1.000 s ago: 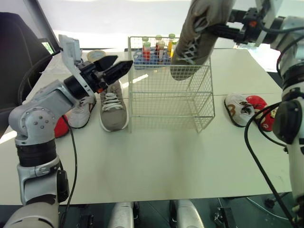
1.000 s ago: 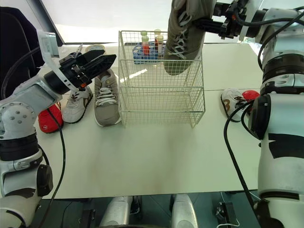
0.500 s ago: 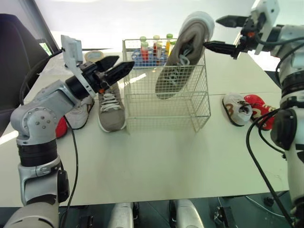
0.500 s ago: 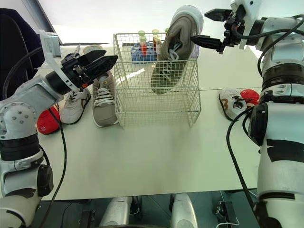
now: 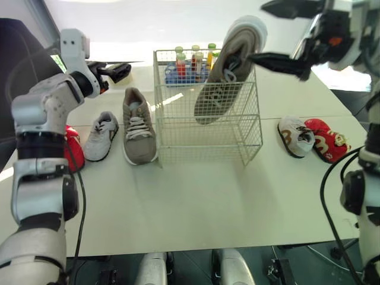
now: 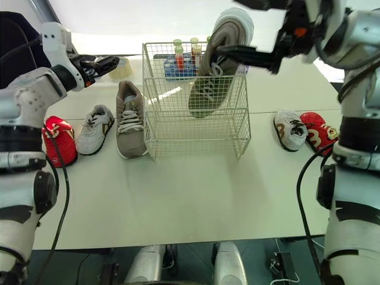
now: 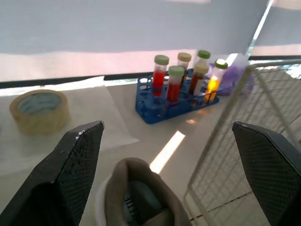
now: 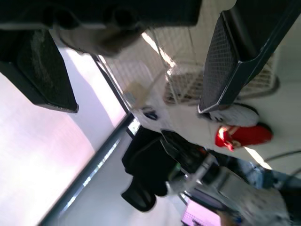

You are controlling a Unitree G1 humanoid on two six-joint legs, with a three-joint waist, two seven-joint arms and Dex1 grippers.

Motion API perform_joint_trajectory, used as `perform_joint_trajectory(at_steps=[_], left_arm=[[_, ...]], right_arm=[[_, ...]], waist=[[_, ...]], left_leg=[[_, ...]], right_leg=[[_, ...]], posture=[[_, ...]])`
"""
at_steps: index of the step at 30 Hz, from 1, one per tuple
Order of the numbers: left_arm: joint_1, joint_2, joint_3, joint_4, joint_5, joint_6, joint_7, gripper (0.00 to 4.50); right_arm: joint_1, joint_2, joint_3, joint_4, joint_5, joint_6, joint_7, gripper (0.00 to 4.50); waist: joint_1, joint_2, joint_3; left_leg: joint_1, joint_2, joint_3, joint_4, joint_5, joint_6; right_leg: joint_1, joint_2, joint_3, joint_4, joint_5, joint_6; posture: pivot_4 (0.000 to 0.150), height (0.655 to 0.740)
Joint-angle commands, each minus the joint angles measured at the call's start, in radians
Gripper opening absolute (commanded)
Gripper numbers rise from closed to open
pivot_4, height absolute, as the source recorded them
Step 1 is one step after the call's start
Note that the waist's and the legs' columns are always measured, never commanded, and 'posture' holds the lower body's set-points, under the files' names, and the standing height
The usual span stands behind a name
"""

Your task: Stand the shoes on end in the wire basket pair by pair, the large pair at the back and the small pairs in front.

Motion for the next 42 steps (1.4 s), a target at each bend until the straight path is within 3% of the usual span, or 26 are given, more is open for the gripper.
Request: perform_joint_trajectory(at_steps=[1, 5, 9, 28, 37, 42], left_arm=[[-0.107, -0.005, -0.017, 0.245, 0.106, -0.144, -0.019, 4.5], [-0.181, -0.034, -0.008, 0.477, 0.174, -0.258, -0.023, 4.5], [-0.209, -0.069, -0.015, 0.585, 0.238, -0.329, -0.035, 4.5], [-0.194, -0.155, 0.034, 0.678, 0.379, -0.408, 0.109, 4.5], [-0.159, -0.19, 0.075, 0.692, 0.392, -0.371, 0.161, 0.27], [-0.152, -0.204, 0.123, 0.69, 0.369, -0.362, 0.183, 0.1]], right_arm=[[0.011, 0.014, -0.027, -0.12, 0.077, 0.063, -0.062, 4.43], [0.041, 0.027, -0.029, -0.187, 0.12, 0.1, -0.106, 4.43], [0.061, 0.028, -0.037, -0.234, 0.165, 0.137, -0.14, 4.43], [0.074, 0.019, -0.019, -0.292, 0.215, 0.172, -0.214, 4.43], [0.054, 0.01, -0.009, -0.288, 0.205, 0.175, -0.217, 4.5], [0.053, -0.001, -0.007, -0.292, 0.202, 0.182, -0.223, 4.5]], waist=[[0.002, 0.0, 0.0], [0.005, -0.001, 0.0], [0.003, -0.002, 0.0], [0.001, -0.003, 0.001], [0.0, -0.003, 0.001], [0.0, -0.003, 0.001]], left_leg=[[0.0, 0.0, 0.0, 0.0, 0.0, 0.0], [-0.001, 0.0, 0.0, 0.001, -0.001, 0.001], [-0.003, 0.0, 0.0, 0.001, -0.001, 0.002], [-0.004, 0.0, -0.001, 0.002, -0.001, 0.002], [-0.004, 0.0, 0.0, 0.002, -0.001, 0.002], [-0.003, 0.0, 0.0, 0.002, -0.001, 0.002]], right_leg=[[0.0, 0.0, 0.0, 0.0, 0.0, 0.0], [0.0, 0.0, 0.0, -0.001, 0.0, 0.0], [-0.001, 0.0, 0.0, -0.001, 0.0, 0.0], [-0.002, 0.0, 0.0, 0.0, 0.0, 0.0], [-0.002, 0.0, 0.0, 0.0, 0.0, 0.0], [-0.002, 0.0, 0.0, 0.0, 0.0, 0.0]], posture=[[0.15, 0.74], [0.15, 0.74], [0.15, 0.74], [0.15, 0.74], [0.15, 0.74], [0.15, 0.74]])
